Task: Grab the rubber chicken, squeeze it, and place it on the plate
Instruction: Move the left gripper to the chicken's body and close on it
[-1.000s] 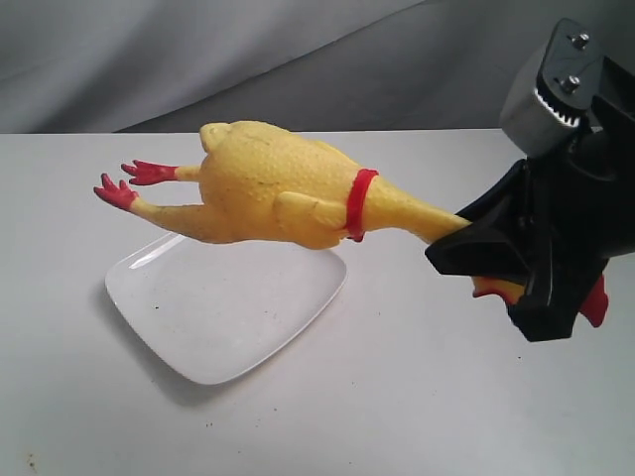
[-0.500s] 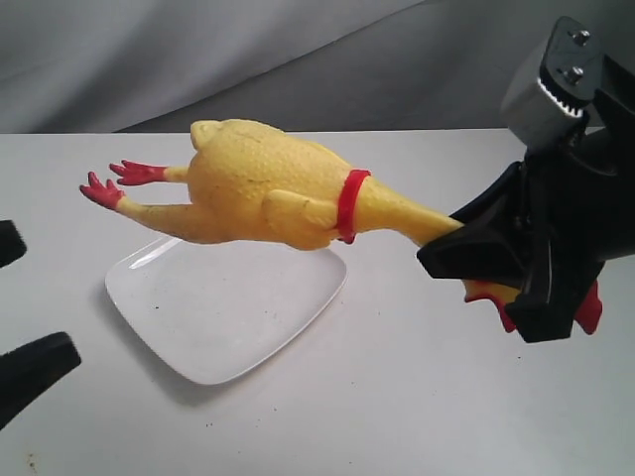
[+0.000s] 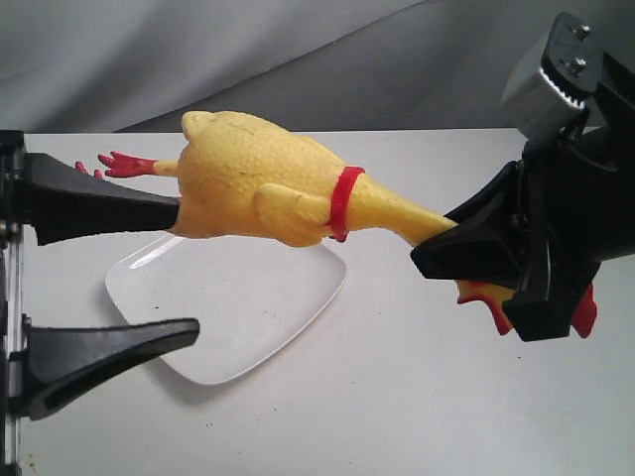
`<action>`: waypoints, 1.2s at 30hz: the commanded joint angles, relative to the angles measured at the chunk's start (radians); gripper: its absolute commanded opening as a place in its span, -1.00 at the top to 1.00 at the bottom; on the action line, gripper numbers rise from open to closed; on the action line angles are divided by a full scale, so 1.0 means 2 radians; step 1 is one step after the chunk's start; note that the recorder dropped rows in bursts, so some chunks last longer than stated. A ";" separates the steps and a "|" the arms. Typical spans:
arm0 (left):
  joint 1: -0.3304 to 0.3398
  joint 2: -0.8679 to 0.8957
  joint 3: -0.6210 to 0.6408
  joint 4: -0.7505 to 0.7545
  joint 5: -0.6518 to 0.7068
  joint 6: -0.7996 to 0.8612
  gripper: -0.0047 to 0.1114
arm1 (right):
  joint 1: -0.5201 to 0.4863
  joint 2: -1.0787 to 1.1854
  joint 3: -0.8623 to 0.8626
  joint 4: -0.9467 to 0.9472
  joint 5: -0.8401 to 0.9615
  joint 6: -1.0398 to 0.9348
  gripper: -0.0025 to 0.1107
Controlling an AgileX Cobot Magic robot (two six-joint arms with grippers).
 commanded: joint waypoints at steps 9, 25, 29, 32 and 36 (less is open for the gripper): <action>-0.154 -0.003 0.001 -0.003 0.342 0.354 -0.20 | 0.000 -0.005 0.000 0.020 -0.003 0.000 0.96; -0.294 0.074 0.000 -0.003 0.532 0.418 -0.39 | 0.000 -0.004 0.000 0.032 0.015 0.011 0.96; -0.294 0.074 0.000 -0.003 0.590 0.322 -0.60 | 0.000 -0.004 0.000 0.032 0.015 0.010 0.96; -0.294 0.074 0.000 -0.003 0.571 0.332 -0.60 | 0.000 -0.004 0.000 0.033 0.016 0.010 0.96; -0.294 0.074 0.000 -0.003 0.546 0.362 -0.60 | 0.000 -0.004 0.000 0.033 0.019 0.010 0.96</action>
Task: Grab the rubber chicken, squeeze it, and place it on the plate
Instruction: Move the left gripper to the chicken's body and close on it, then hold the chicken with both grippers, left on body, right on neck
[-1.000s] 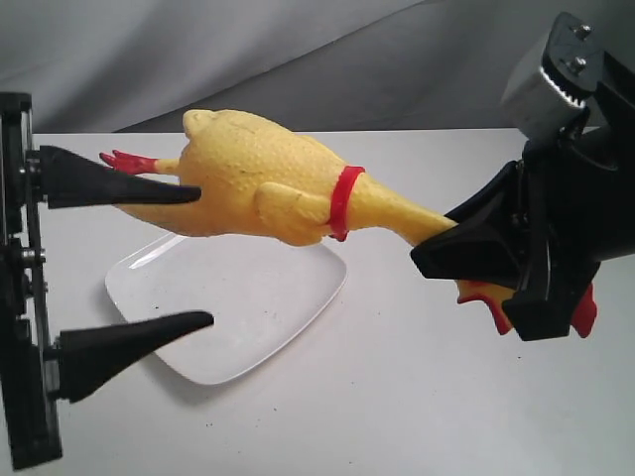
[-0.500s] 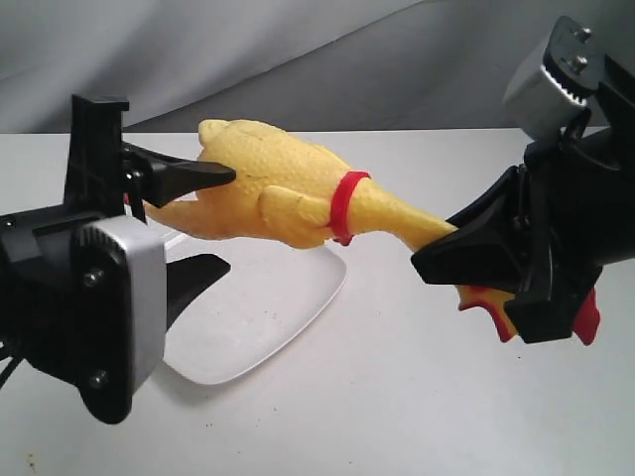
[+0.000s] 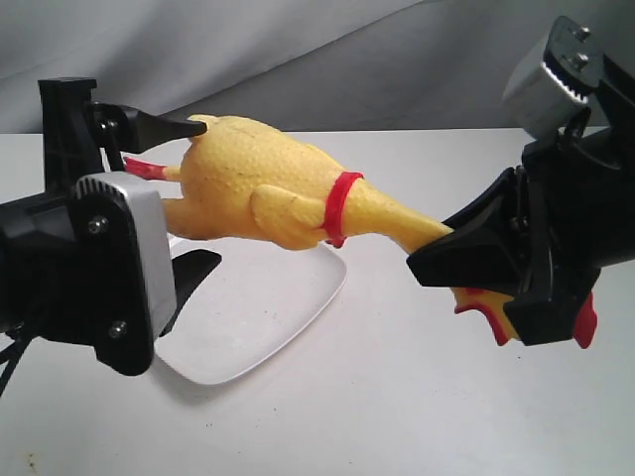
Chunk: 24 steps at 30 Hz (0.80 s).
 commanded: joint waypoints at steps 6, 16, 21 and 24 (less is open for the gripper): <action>-0.003 0.002 -0.014 -0.004 -0.057 0.042 -0.60 | 0.000 -0.004 0.000 0.027 0.013 -0.003 0.96; -0.003 0.049 -0.036 -0.004 -0.019 0.040 -0.31 | 0.000 -0.004 0.000 0.039 0.026 -0.013 0.96; -0.003 0.041 -0.036 -0.004 -0.007 0.042 0.91 | 0.000 -0.004 0.000 0.029 0.008 -0.013 0.96; -0.003 0.041 -0.036 -0.004 -0.003 0.043 0.92 | 0.000 -0.004 0.000 0.029 0.008 -0.013 0.96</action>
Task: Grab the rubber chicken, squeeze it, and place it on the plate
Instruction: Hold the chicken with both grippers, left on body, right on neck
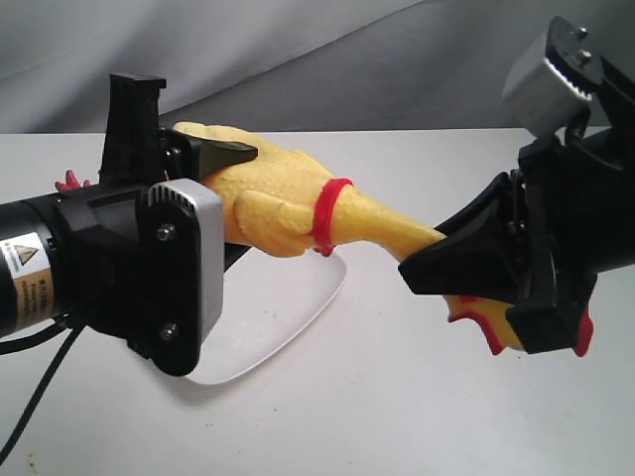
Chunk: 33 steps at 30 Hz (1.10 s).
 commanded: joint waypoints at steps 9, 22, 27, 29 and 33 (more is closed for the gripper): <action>0.000 -0.005 -0.003 -0.003 0.004 -0.003 0.61 | 0.000 -0.004 0.000 0.009 -0.009 -0.006 0.96; 0.000 -0.005 -0.003 -0.003 -0.001 -0.092 -0.25 | 0.000 -0.004 0.000 0.009 -0.009 -0.004 0.96; -0.029 -0.007 -0.003 -0.003 -0.006 -0.122 0.58 | 0.000 -0.004 0.000 0.004 -0.011 -0.004 0.96; -0.051 -0.013 -0.002 -0.003 -0.014 -0.120 0.92 | 0.000 -0.004 0.000 0.003 -0.015 -0.004 0.96; -0.094 -0.016 -0.002 -0.003 -0.018 -0.122 0.92 | 0.000 -0.004 0.000 0.001 -0.026 -0.003 0.96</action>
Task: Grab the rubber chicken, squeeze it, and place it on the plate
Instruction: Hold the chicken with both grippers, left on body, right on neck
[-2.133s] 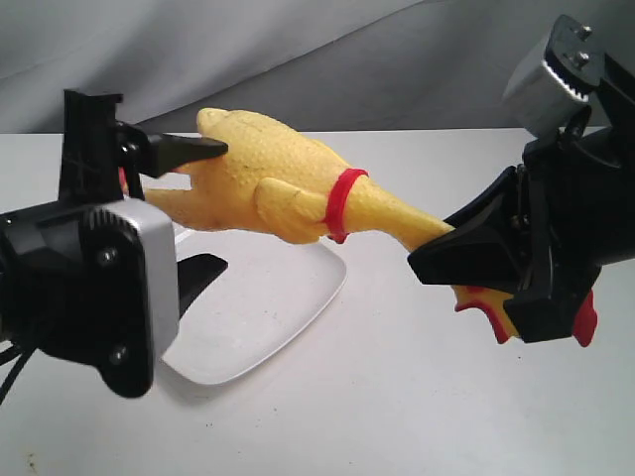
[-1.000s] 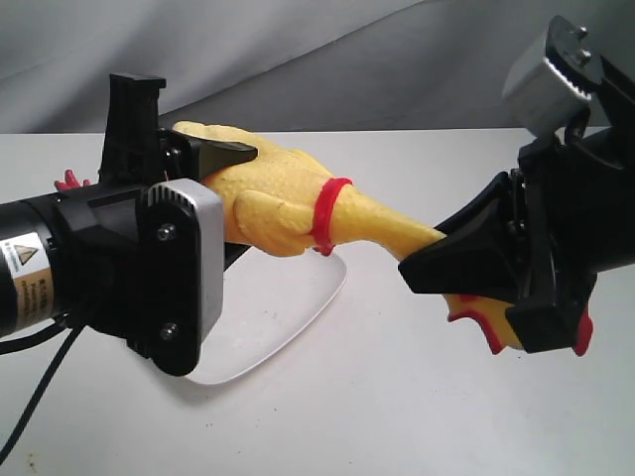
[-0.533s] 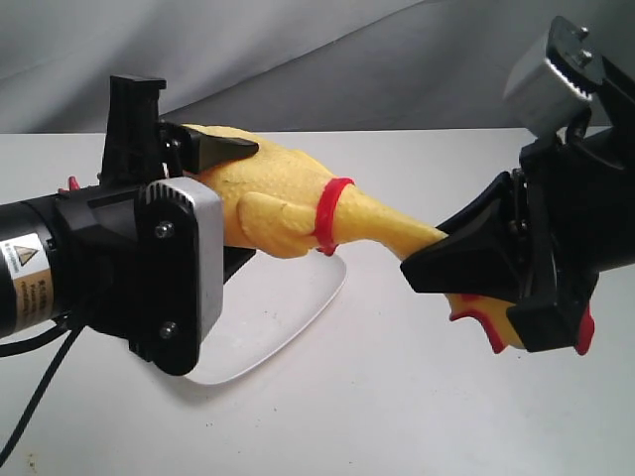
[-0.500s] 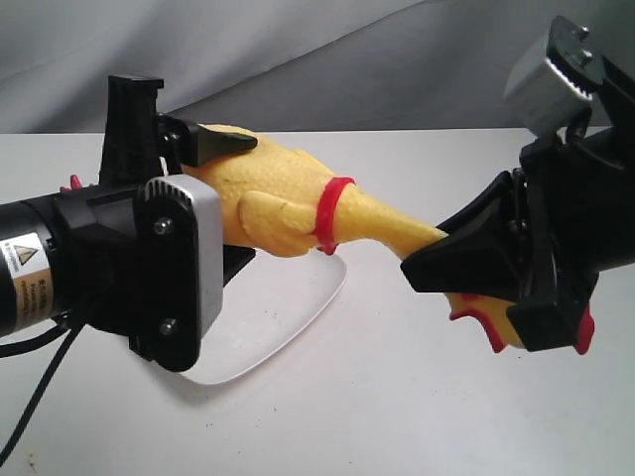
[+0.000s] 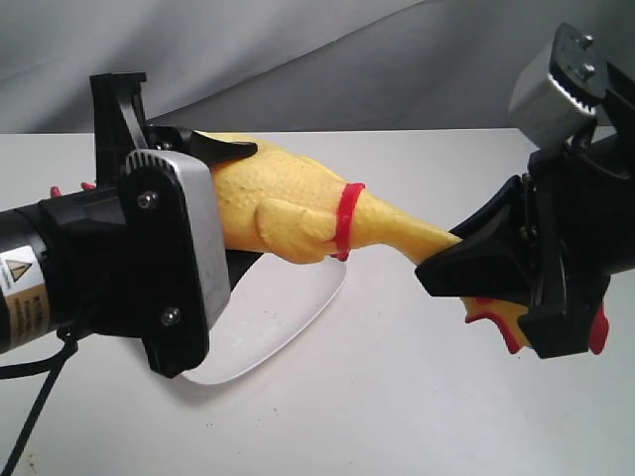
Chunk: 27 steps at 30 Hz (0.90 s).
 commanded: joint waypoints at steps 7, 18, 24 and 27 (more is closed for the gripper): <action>-0.049 -0.003 -0.002 -0.037 0.037 -0.012 0.92 | 0.000 -0.004 -0.001 0.029 -0.019 0.006 0.96; -0.049 -0.003 -0.002 -0.069 0.064 -0.009 0.75 | 0.000 -0.004 -0.001 0.029 -0.019 0.006 0.96; -0.049 -0.003 -0.002 -0.067 0.043 -0.009 -0.56 | 0.000 -0.004 -0.001 0.029 -0.019 0.006 0.96; -0.049 -0.003 -0.002 -0.078 0.064 -0.011 -0.84 | 0.000 -0.004 -0.001 0.029 -0.019 0.006 0.96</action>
